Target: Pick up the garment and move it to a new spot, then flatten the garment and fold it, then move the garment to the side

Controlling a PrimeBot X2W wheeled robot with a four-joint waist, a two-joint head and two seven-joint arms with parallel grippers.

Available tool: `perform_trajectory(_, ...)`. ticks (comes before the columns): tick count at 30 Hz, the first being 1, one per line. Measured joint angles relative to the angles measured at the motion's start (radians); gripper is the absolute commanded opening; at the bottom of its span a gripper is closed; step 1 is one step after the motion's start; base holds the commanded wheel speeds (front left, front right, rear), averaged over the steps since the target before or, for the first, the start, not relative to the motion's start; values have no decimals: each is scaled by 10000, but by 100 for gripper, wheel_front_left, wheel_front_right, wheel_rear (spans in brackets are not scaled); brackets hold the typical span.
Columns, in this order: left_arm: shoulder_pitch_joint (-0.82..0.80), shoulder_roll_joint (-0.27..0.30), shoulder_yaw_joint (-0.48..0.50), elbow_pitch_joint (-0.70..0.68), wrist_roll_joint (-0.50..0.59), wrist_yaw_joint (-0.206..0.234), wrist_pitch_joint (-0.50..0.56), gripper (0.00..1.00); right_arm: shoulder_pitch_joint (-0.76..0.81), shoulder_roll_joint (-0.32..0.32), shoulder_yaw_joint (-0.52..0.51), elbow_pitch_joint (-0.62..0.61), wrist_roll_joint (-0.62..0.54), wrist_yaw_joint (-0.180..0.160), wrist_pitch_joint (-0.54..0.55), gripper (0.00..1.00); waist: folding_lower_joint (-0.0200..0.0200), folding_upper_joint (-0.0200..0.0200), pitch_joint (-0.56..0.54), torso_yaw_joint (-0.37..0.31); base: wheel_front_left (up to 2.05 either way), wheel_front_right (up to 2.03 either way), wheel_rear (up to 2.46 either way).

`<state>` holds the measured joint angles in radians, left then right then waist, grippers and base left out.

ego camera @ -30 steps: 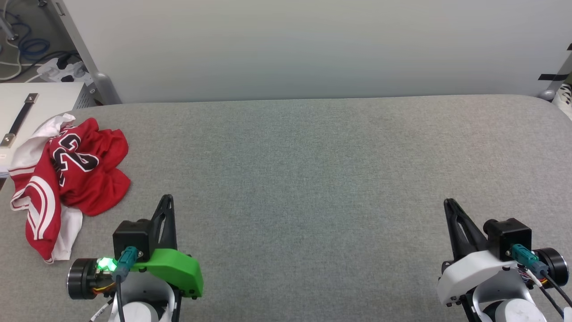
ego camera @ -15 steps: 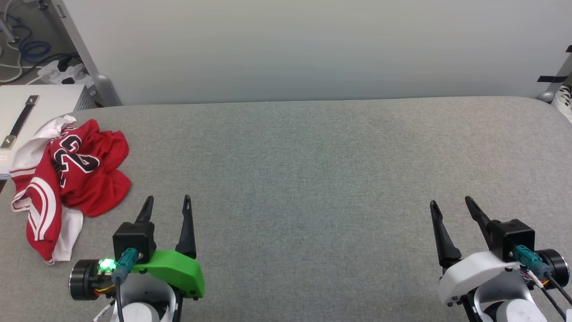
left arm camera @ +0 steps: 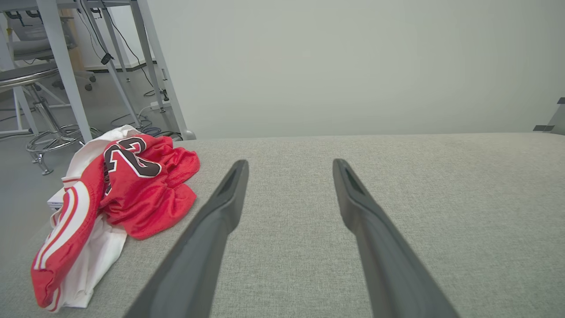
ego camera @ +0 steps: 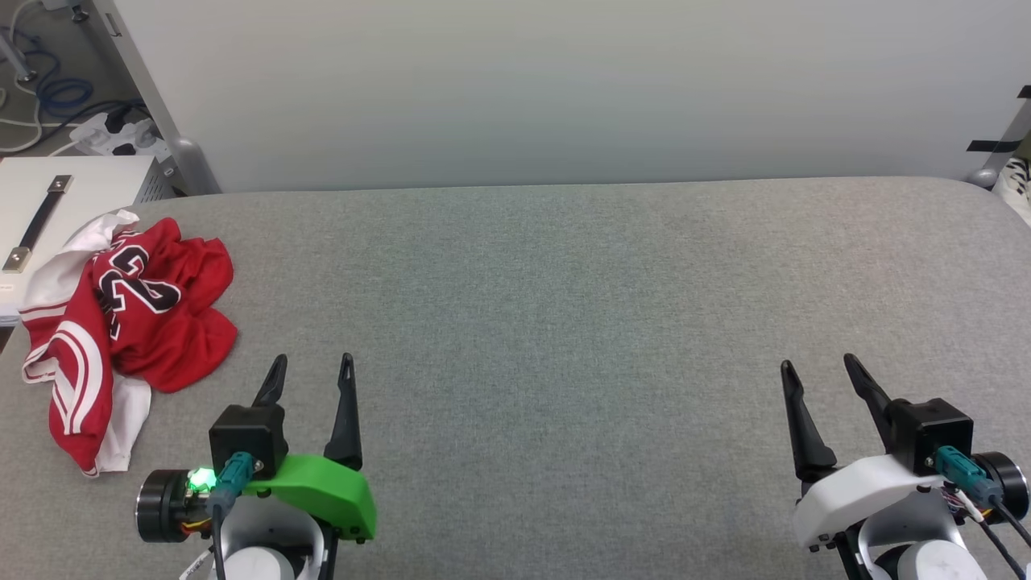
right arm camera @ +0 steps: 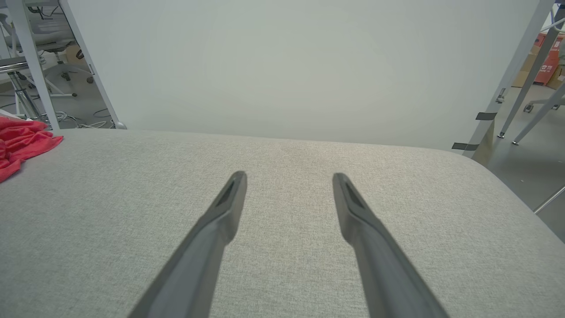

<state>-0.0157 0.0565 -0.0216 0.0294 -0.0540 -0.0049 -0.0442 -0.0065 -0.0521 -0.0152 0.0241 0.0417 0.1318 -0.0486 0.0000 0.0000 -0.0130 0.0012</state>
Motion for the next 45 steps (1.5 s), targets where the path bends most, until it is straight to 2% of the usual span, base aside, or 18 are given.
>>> perform_trajectory(45, 272, -2, -230, 276, -1064, -176, -936, 100, -7, 2, -96, 67, 48, 0, -895, 100, 0, 0, 8, 59, 0, 0, 0)
